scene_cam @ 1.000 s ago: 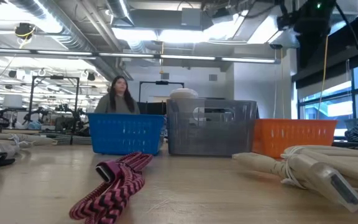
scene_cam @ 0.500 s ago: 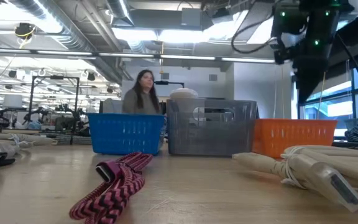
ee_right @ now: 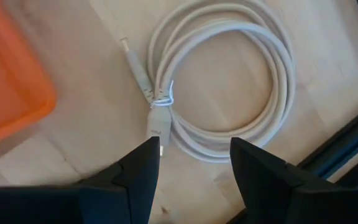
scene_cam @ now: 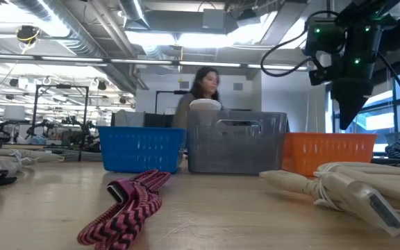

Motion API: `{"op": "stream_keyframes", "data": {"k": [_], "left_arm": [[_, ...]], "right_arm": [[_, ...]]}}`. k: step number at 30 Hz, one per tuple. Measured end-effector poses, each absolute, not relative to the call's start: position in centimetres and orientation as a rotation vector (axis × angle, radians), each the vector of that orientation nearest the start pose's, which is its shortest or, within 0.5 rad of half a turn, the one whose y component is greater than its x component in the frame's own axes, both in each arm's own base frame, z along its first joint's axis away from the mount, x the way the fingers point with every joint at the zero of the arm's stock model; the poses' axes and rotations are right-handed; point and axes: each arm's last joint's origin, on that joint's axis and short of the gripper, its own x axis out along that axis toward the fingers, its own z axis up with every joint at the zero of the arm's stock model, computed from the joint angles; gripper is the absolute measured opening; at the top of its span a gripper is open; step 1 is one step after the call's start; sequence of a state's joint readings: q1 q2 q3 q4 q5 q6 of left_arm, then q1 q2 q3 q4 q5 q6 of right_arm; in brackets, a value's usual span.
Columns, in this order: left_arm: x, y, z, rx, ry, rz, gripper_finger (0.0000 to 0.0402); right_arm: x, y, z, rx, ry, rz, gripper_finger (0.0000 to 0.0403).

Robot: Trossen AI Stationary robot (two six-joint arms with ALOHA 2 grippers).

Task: Pick & Place USB Port
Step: Put the brown HDMI cable into the black bin

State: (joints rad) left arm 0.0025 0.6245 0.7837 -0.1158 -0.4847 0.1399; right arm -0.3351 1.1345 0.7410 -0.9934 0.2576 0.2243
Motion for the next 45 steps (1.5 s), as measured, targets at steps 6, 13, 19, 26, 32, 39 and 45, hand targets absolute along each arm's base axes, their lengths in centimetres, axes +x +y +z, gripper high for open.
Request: {"op": "stream_keyframes", "data": {"k": [6,13,19,26,32,39,45], "left_arm": [[13.3,1.4,35.9,0.129,-0.001,0.488,0.0004],[13.5,1.4,35.8,0.125,0.005,0.488,0.0004],[13.5,1.4,35.8,0.125,0.006,0.488,0.0004],[13.5,1.4,35.8,0.125,0.006,0.488,0.0004],[13.5,1.4,35.8,0.124,0.005,0.488,0.0004],[13.5,1.4,35.8,0.124,0.006,0.488,0.0004],[13.5,1.4,35.8,0.124,0.006,0.488,0.0004]], "right_arm": [[17.8,-8.0,20.5,0.470,1.250,-0.684,0.0200],[18.7,-9.3,17.9,0.470,1.393,-0.688,0.0200],[19.8,-10.0,15.8,0.434,1.458,-0.660,0.0200],[20.3,-10.2,14.1,0.429,1.533,-0.628,0.0200],[20.8,-10.4,13.3,0.414,1.544,-0.598,0.0188],[20.9,-10.4,13.2,0.423,1.537,-0.584,0.0096],[20.9,-10.4,13.2,0.392,1.543,-0.593,0.0055]]}}
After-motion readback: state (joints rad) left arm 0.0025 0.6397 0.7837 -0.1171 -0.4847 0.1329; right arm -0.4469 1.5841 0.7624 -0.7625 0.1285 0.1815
